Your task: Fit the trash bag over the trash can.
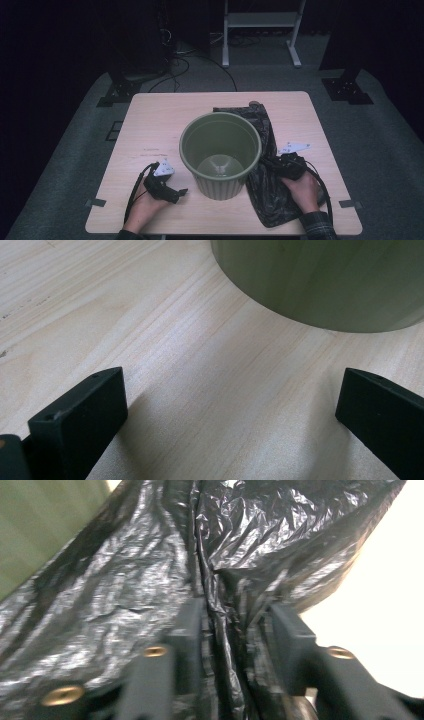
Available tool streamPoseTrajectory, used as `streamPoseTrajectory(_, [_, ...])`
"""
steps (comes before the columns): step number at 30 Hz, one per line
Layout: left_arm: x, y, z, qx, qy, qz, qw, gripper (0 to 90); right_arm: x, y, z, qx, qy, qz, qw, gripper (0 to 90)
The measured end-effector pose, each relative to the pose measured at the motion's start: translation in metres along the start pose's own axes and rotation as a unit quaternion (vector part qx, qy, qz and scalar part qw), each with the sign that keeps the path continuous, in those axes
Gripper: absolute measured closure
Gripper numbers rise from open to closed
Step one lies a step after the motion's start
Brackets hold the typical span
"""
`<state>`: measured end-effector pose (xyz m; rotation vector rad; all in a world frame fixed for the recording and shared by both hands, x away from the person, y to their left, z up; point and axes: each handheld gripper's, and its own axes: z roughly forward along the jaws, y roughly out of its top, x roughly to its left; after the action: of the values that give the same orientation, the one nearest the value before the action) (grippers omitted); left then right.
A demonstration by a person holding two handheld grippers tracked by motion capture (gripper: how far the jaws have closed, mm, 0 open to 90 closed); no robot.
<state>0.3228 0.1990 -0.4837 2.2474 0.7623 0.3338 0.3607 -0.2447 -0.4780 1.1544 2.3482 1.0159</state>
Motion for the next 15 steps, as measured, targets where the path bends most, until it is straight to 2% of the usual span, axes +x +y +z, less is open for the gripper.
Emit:
streamPoseTrajectory(1, [0.000,0.000,0.000,0.000,0.000,0.000,1.0000,0.0,0.000,0.000,0.000,0.000,0.000,0.000,1.0000,64.4])
streamPoseTrajectory(3, [0.000,0.000,0.000,0.000,0.000,0.001,1.0000,0.0,0.001,0.000,-0.002,0.005,0.008,-0.007,0.9999,84.5])
streamPoseTrajectory(4, [0.000,0.000,0.000,0.000,0.000,0.000,1.0000,0.0,0.002,-0.001,-0.003,0.007,0.008,-0.011,0.9999,88.1])
streamPoseTrajectory(8, [0.000,0.000,0.000,0.001,0.000,0.001,1.0000,0.0,0.001,-0.003,-0.010,0.025,0.022,-0.024,0.9992,89.2])
streamPoseTrajectory(10, [0.000,0.000,0.000,0.000,0.000,0.000,1.0000,0.0,0.000,-0.007,-0.017,0.036,0.037,-0.040,0.9979,89.1])
streamPoseTrajectory(13, [0.000,0.000,0.000,0.000,0.000,0.001,1.0000,0.0,0.000,-0.014,-0.024,0.037,0.052,-0.051,0.9967,88.4])
streamPoseTrajectory(15, [0.000,0.000,0.000,0.000,0.000,0.000,1.0000,0.0,-0.001,-0.016,-0.026,0.033,0.059,-0.047,0.9966,78.9])
